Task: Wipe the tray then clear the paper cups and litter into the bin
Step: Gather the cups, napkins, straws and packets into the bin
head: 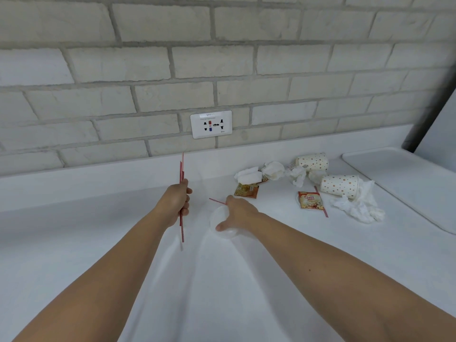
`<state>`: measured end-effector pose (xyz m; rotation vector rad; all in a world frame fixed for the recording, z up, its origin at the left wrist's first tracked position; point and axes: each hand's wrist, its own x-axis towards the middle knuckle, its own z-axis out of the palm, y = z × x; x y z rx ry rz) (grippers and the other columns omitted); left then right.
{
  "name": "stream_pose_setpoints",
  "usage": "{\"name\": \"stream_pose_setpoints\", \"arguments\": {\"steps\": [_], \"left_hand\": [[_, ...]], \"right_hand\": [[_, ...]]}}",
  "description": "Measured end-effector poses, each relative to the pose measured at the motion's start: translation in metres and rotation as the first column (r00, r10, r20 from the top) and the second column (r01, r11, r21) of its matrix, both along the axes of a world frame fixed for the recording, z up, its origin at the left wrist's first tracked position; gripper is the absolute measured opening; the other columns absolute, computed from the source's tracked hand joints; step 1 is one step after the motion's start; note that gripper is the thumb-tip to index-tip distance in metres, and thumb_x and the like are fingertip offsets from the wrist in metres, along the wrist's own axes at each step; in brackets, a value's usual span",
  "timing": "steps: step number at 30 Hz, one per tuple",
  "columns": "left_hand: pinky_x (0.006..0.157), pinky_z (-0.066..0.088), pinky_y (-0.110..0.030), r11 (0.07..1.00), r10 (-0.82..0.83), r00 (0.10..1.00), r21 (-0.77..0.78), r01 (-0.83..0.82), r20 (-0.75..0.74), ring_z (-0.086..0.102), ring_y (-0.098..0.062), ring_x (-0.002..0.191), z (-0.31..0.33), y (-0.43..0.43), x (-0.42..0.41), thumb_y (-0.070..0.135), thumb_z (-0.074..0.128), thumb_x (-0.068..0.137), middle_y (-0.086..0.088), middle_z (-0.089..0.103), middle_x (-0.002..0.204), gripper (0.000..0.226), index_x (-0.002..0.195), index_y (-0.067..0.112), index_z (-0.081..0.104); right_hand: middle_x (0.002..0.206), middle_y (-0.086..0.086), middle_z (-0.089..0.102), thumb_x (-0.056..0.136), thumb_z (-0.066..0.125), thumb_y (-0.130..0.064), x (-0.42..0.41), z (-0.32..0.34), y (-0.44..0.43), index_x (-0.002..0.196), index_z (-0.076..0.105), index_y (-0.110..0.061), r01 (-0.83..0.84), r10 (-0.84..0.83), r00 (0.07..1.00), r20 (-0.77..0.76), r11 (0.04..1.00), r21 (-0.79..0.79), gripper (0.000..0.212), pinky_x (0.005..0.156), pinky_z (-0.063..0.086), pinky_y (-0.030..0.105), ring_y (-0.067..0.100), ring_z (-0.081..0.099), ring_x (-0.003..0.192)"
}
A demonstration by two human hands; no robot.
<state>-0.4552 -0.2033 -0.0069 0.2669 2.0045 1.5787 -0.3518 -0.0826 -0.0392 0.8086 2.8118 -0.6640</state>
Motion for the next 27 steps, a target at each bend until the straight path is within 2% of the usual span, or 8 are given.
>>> {"name": "stream_pose_setpoints", "arguments": {"steps": [3, 5, 8, 10, 13, 16, 21, 27], "left_hand": [[0.048, 0.023, -0.026, 0.999, -0.01, 1.0, 0.041, 0.009, 0.027, 0.022, -0.014, 0.05, 0.008, 0.011, 0.013, 0.022, 0.022, 0.098, -0.001, 0.026, 0.061, 0.035, 0.079, 0.007, 0.047], [0.047, 0.023, -0.025, 0.997, -0.041, 0.999, 0.07, 0.039, 0.031, 0.022, -0.014, 0.05, 0.012, 0.023, 0.024, 0.015, 0.021, 0.095, -0.001, 0.026, 0.061, 0.033, 0.078, 0.006, 0.049], [0.043, 0.025, -0.021, 0.985, -0.148, 0.988, 0.097, 0.144, 0.035, 0.026, -0.013, 0.051, 0.018, 0.044, 0.049, 0.009, 0.026, 0.096, -0.001, 0.03, 0.061, 0.03, 0.075, 0.007, 0.047], [0.044, 0.028, -0.019, 0.964, -0.244, 0.97, 0.115, 0.241, 0.014, 0.03, -0.012, 0.052, 0.02, 0.063, 0.072, 0.009, 0.028, 0.099, -0.002, 0.034, 0.063, 0.031, 0.075, 0.008, 0.047], [0.052, 0.033, -0.021, 0.918, -0.363, 0.932, 0.169, 0.36, -0.013, 0.037, -0.012, 0.056, 0.02, 0.092, 0.111, 0.01, 0.029, 0.101, -0.003, 0.04, 0.067, 0.032, 0.076, 0.009, 0.049], [0.059, 0.042, -0.023, 0.873, -0.445, 0.896, 0.226, 0.433, 0.002, 0.042, -0.013, 0.059, 0.026, 0.121, 0.165, 0.01, 0.03, 0.102, -0.003, 0.044, 0.069, 0.031, 0.077, 0.009, 0.049], [0.074, 0.049, -0.029, 0.77, -0.587, 0.809, 0.324, 0.55, 0.02, 0.051, -0.017, 0.064, 0.032, 0.158, 0.266, 0.009, 0.033, 0.102, -0.006, 0.049, 0.074, 0.029, 0.079, 0.006, 0.051], [0.074, 0.051, -0.027, 0.63, -0.727, 0.682, 0.317, 0.709, -0.079, 0.065, -0.017, 0.078, 0.024, 0.169, 0.392, 0.012, 0.038, 0.1, -0.005, 0.061, 0.083, 0.023, 0.085, 0.012, 0.056]], "right_hand": [[0.111, 0.007, 0.056, 0.087, 0.06, -0.021, 0.014, 0.014, 0.013, 0.119, 0.051, -0.004, 0.024, -0.026, 0.999, -0.041, 0.999, -0.042, 0.038, 0.075, 0.042, 0.029, 0.025, 0.056, 0.107], [0.102, 0.006, 0.051, 0.091, 0.053, -0.015, 0.031, 0.027, 0.022, 0.12, 0.052, -0.002, 0.051, -0.063, 0.993, -0.099, 0.992, -0.117, 0.032, 0.069, 0.041, 0.024, 0.021, 0.053, 0.096], [0.09, 0.003, 0.05, 0.091, 0.051, -0.014, 0.068, 0.047, 0.038, 0.093, 0.052, -0.01, 0.11, -0.14, 0.978, -0.153, 0.976, -0.19, 0.005, 0.055, 0.033, 0.021, 0.018, 0.047, 0.084], [0.073, -0.001, 0.043, 0.089, 0.052, -0.013, 0.1, 0.057, 0.051, 0.073, 0.041, -0.016, 0.177, -0.219, 0.962, -0.161, 0.954, -0.24, 0.019, 0.048, 0.028, 0.02, 0.016, 0.043, 0.064], [0.066, -0.001, 0.038, 0.088, 0.051, -0.013, 0.149, 0.072, 0.067, 0.075, 0.041, -0.015, 0.254, -0.301, 0.944, -0.138, 0.926, -0.279, 0.016, 0.039, 0.024, 0.016, 0.012, 0.032, 0.05], [0.066, -0.001, 0.039, 0.088, 0.051, -0.016, 0.208, 0.084, 0.082, 0.088, 0.046, -0.014, 0.344, -0.377, 0.92, -0.105, 0.907, -0.244, 0.006, 0.043, 0.022, 0.018, 0.013, 0.031, 0.049], [0.061, 0.001, 0.034, 0.086, 0.052, -0.018, 0.309, 0.091, 0.098, 0.078, 0.043, -0.015, 0.489, -0.514, 0.854, -0.079, 0.846, -0.211, 0.012, 0.046, 0.021, 0.018, 0.016, 0.032, 0.048], [0.067, 0.003, 0.042, 0.083, 0.056, -0.025, 0.431, 0.09, 0.105, 0.083, 0.052, -0.016, 0.619, -0.643, 0.761, -0.088, 0.76, -0.2, 0.01, 0.05, 0.029, 0.024, 0.016, 0.037, 0.052]]}}
